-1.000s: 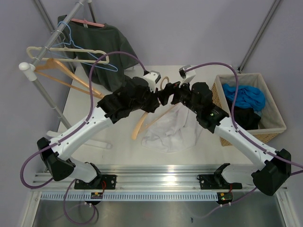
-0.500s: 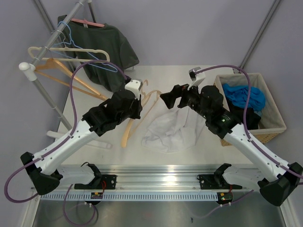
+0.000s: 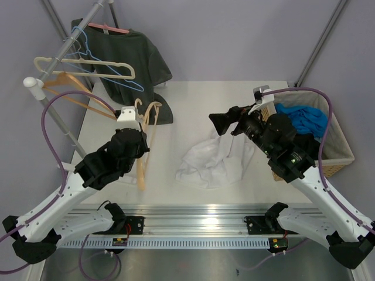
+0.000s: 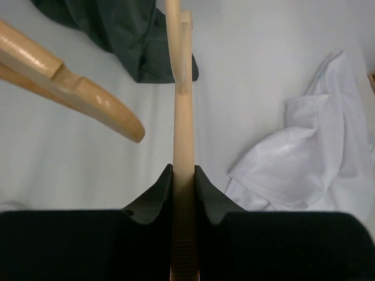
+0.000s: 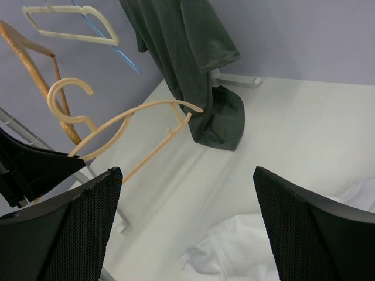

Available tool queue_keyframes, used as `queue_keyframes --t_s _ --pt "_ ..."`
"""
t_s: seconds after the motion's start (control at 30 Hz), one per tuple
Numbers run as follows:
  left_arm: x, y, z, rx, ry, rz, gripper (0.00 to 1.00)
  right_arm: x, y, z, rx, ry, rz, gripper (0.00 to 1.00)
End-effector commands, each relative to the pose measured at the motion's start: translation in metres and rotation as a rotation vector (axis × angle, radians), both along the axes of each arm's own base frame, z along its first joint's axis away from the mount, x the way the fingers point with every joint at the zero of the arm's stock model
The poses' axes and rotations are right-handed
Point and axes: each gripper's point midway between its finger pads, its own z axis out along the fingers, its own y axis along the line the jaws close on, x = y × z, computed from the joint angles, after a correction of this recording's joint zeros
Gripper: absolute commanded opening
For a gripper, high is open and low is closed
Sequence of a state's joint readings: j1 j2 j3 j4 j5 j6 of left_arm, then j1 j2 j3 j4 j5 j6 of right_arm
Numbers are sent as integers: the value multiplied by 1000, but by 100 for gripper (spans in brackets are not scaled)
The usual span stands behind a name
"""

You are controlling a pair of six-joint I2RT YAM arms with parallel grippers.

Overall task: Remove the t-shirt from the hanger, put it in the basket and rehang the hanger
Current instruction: Place the hanger at the clothesline.

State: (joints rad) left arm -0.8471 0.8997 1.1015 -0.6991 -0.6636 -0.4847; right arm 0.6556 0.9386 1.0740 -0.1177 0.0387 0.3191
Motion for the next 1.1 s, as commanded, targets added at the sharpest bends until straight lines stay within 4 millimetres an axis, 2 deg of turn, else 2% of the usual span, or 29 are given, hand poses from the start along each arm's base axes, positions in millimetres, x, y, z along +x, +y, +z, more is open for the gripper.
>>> queue_keyframes --t_s 0.0,0.1,0.17,0.27,0.4,0.53,0.73,0.9,1.07 --pt "5 18 -4 -9 -21 134 0 -1 -2 -3 1 7 -12 99" --pt "6 21 -7 -14 -16 165 0 0 -2 -5 -4 11 -20 99" --pt "8 29 -2 -18 -38 215 0 1 -4 -7 -8 14 -26 99" --pt "9 44 11 -46 -90 303 0 0 -4 -7 -10 11 -26 100" --pt "14 51 44 -94 -156 377 0 1 -3 -9 -8 11 -25 99" --pt "28 52 57 -54 -190 460 0 3 -1 -13 -15 20 -22 100" --pt "32 62 84 -57 -256 561 0 5 -1 -15 -20 23 -26 99" --pt "32 55 86 -107 -243 518 0 8 2 -19 -26 31 -26 100" --pt "36 45 74 -72 -207 475 0 9 4 -22 -31 43 -20 99"
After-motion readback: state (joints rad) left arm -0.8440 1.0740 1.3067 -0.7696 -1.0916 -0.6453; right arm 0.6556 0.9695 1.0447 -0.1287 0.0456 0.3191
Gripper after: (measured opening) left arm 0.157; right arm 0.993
